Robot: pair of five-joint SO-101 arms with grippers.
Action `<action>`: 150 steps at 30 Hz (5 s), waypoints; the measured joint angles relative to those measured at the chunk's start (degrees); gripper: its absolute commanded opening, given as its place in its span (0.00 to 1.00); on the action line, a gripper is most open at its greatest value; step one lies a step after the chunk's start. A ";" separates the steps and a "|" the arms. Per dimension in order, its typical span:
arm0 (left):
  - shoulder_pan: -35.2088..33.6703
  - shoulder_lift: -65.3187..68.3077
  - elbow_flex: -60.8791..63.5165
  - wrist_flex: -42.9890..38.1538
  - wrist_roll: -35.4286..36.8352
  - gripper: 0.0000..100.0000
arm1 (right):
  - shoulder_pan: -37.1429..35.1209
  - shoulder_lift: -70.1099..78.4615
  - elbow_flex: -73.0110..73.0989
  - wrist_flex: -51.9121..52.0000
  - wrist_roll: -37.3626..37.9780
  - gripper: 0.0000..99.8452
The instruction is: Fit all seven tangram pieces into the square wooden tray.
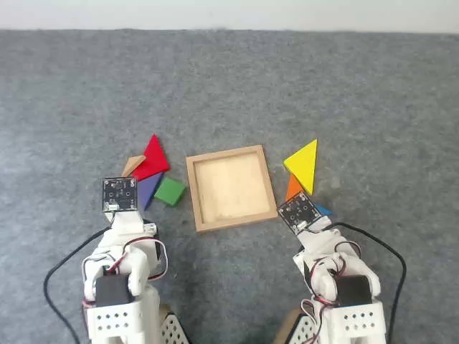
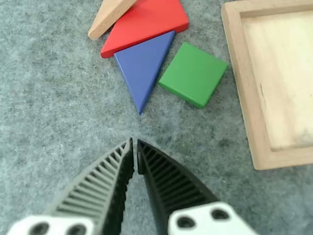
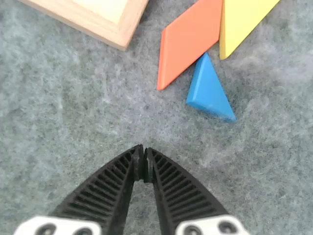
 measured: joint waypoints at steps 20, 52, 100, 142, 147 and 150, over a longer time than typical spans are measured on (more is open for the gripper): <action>0.09 0.00 0.00 0.00 0.00 0.01 | 0.00 0.00 0.00 0.00 0.00 0.01; 4.92 0.00 -0.09 -3.52 -19.78 0.01 | -3.69 64.35 -63.74 2.64 -28.48 0.33; -6.15 0.00 -0.09 -1.76 -31.56 0.02 | -3.60 139.25 -114.73 2.02 -34.29 0.31; -6.24 0.00 -0.09 -1.76 -31.56 0.01 | -3.34 143.21 -136.35 18.20 -25.67 0.12; -6.24 0.00 -0.09 -1.76 -31.56 0.02 | -3.87 143.38 -143.91 24.18 -10.11 0.13; -6.24 0.00 -0.09 -1.76 -31.56 0.02 | -4.84 144.79 -144.79 24.88 -9.23 0.14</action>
